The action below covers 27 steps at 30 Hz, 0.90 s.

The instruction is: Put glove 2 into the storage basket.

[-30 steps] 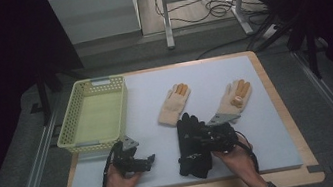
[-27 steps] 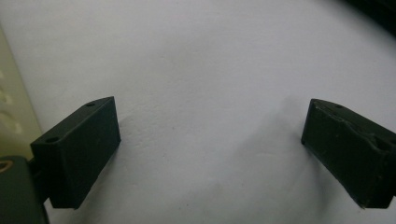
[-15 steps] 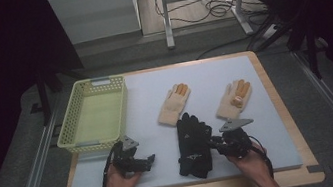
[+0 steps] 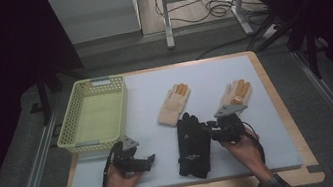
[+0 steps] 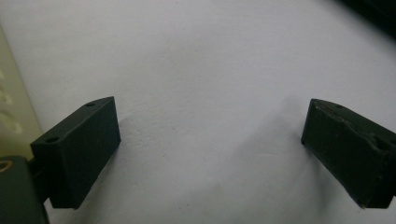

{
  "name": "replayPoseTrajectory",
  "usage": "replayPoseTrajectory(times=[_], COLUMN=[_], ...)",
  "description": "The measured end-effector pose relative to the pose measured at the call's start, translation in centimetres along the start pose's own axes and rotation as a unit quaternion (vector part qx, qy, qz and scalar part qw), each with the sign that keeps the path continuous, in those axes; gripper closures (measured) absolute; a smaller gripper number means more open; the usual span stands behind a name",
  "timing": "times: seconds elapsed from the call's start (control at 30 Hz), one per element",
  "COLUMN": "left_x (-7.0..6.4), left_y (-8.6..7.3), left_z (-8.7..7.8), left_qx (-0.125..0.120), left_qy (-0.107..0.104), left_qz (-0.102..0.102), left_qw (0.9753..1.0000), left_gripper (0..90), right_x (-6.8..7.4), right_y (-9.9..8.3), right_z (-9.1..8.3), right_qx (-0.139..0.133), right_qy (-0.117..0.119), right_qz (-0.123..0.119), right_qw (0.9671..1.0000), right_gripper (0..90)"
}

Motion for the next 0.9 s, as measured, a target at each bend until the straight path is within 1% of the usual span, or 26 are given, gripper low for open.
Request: replayPoseTrajectory(times=[0.03,0.1,0.17,0.2,0.23,0.27,0.3,0.33,0.37,0.43,0.5,0.53,0.57,0.6,0.7,0.73,0.77,0.8,0.83,0.9], left_x=[0.0,0.0,0.0,0.0,0.0,0.0,0.0,0.0,0.0,0.0,0.0,0.0,0.0,0.0,0.0,0.0,0.0,0.0,0.0,0.0], left_y=[0.0,0.0,0.0,0.0,0.0,0.0,0.0,0.0,0.0,0.0,0.0,0.0,0.0,0.0,0.0,0.0,0.0,0.0,0.0,0.0], left_z=[0.0,0.0,0.0,0.0,0.0,0.0,0.0,0.0,0.0,0.0,0.0,0.0,0.0,0.0,0.0,0.0,0.0,0.0,0.0,0.0], left_qx=[0.000,0.000,0.000,0.000,0.000,0.000,0.000,0.000,0.000,0.001,0.001,0.001,0.001,0.000,0.000,0.000,0.000,0.000,0.000,0.000], left_qy=[0.000,0.000,0.000,0.000,0.000,0.000,0.000,0.000,0.000,0.000,0.000,0.000,0.000,0.000,0.000,0.000,0.000,0.000,0.000,0.000], left_qz=[0.000,0.000,0.000,0.000,0.000,0.000,0.000,0.000,0.000,0.000,0.000,0.000,0.000,0.000,0.000,0.000,0.000,0.000,0.000,0.000], left_qw=[1.0000,1.0000,1.0000,1.0000,1.0000,1.0000,1.0000,1.0000,1.0000,1.0000,1.0000,1.0000,1.0000,1.0000,1.0000,1.0000,1.0000,1.0000,1.0000,1.0000], left_gripper=[4.6,4.7,4.6,4.6,4.6,4.6,4.6,4.6,4.6,4.6,4.6,4.6,4.6,4.6,4.6,4.6,4.6,4.6,4.6,4.6], right_x=[0.0,-0.3,-0.6,-0.8,-1.3,-1.5,-1.5,-1.5,-1.5,-1.5,-1.2,-1.1,-1.1,-1.2,-1.3,-1.5,-1.5,-1.7,-1.8,-1.8], right_y=[0.0,1.0,1.8,1.9,1.8,1.5,1.5,1.3,1.3,1.3,1.6,1.6,1.6,1.3,0.8,0.1,0.1,0.0,0.0,0.1], right_z=[0.0,1.7,3.2,3.9,5.2,5.6,5.6,5.9,5.6,5.4,4.4,3.3,3.3,2.5,2.2,2.3,2.3,2.3,2.0,1.2], right_qx=[0.000,0.000,0.004,0.012,0.033,0.045,0.045,0.048,0.039,0.036,0.027,0.025,0.025,0.024,0.022,0.027,0.027,0.025,0.021,0.009], right_qy=[0.000,0.002,0.003,-0.002,-0.005,-0.003,-0.003,-0.003,-0.007,-0.010,-0.018,-0.023,-0.023,-0.026,-0.025,-0.019,-0.019,-0.023,-0.022,-0.015], right_qz=[0.000,0.008,0.015,0.015,0.025,0.032,0.032,0.040,0.043,0.041,0.028,0.024,0.024,0.025,0.027,0.020,0.020,0.019,0.018,0.018], right_qw=[1.0000,1.0000,0.9999,0.9998,0.9991,0.9985,0.9985,0.9980,0.9983,0.9985,0.9991,0.9992,0.9992,0.9991,0.9991,0.9993,0.9993,0.9993,0.9994,0.9997], right_gripper=[59.6,53.6,51.0,51.0,59.6,68.3,68.3,79.0,85.5,85.9,86.1,86.0,86.0,85.7,84.6,75.0,75.0,70.5,68.0,64.9])
Point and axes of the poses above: each handheld gripper's, and its own axes: z roughly forward along the jaws, y roughly out of its top, x roughly to its left, the point moved 7 cm from there along z, roughly forward along the jaws, and after that the axes turned 3 degrees about -x, right-handed, at the moved point
